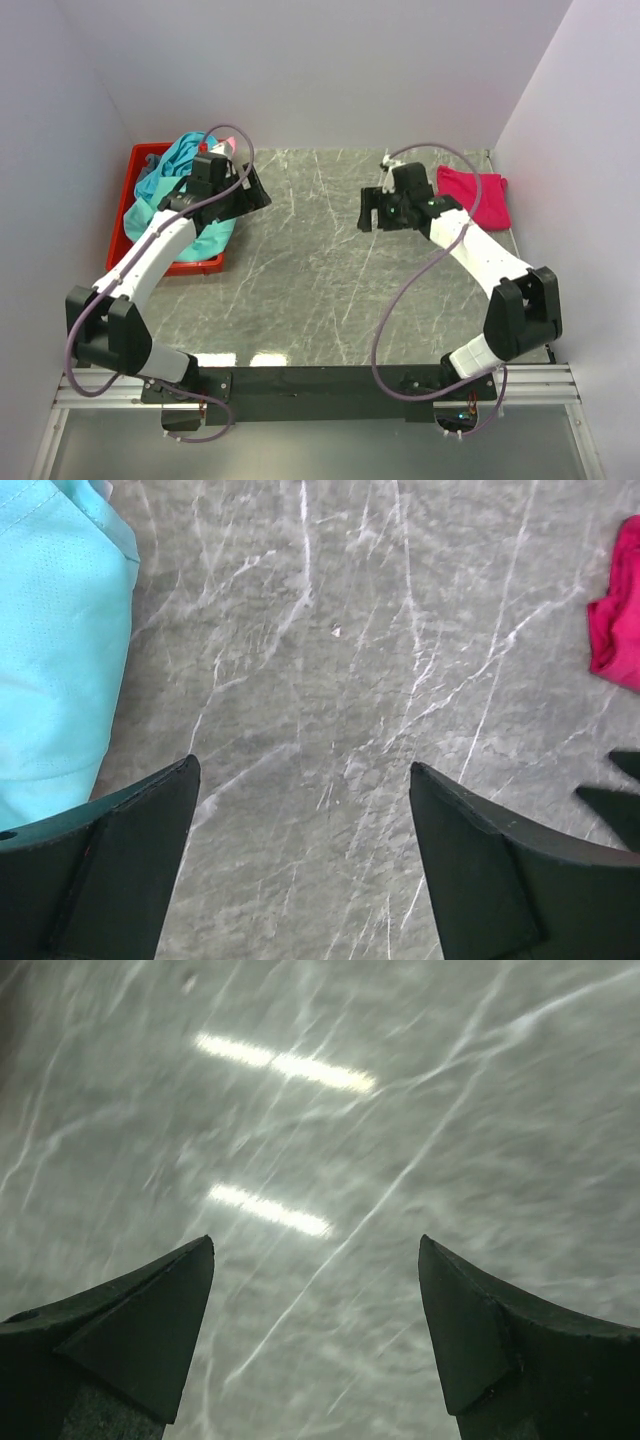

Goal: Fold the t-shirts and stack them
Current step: Neatly place the folded tshirt to the corner

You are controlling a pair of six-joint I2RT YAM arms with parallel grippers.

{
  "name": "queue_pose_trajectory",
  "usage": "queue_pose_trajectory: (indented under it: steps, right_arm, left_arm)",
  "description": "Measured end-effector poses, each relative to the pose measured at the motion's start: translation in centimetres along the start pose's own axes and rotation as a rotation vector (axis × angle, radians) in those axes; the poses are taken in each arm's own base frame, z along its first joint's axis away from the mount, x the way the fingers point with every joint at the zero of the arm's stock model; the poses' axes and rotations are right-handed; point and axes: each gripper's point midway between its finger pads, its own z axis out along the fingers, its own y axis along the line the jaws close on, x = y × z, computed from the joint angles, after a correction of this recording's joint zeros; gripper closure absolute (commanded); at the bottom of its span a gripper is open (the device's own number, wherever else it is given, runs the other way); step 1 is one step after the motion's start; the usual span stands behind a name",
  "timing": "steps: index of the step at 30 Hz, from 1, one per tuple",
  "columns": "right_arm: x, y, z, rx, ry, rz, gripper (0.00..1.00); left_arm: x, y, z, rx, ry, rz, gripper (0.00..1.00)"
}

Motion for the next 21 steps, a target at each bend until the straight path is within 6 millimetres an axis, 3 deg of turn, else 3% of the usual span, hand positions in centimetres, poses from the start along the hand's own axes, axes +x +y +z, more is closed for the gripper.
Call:
queue_pose_trajectory:
  steps: [5, 10, 21]
  right_arm:
    - [3.8, 4.0, -1.7, -0.15, 0.053, -0.007, 0.11]
    - [4.4, 6.5, -3.2, -0.224, 0.043, -0.021, 0.11]
    - [4.7, 7.1, -3.2, -0.225, 0.046, -0.032, 0.11]
  left_arm:
    - [0.6, 0.3, -1.1, 0.021, -0.033, -0.002, 0.07]
    - [1.5, 0.9, -1.4, 0.021, -0.033, -0.008, 0.07]
    - [1.6, 0.9, -2.2, 0.03, -0.054, -0.003, 0.07]
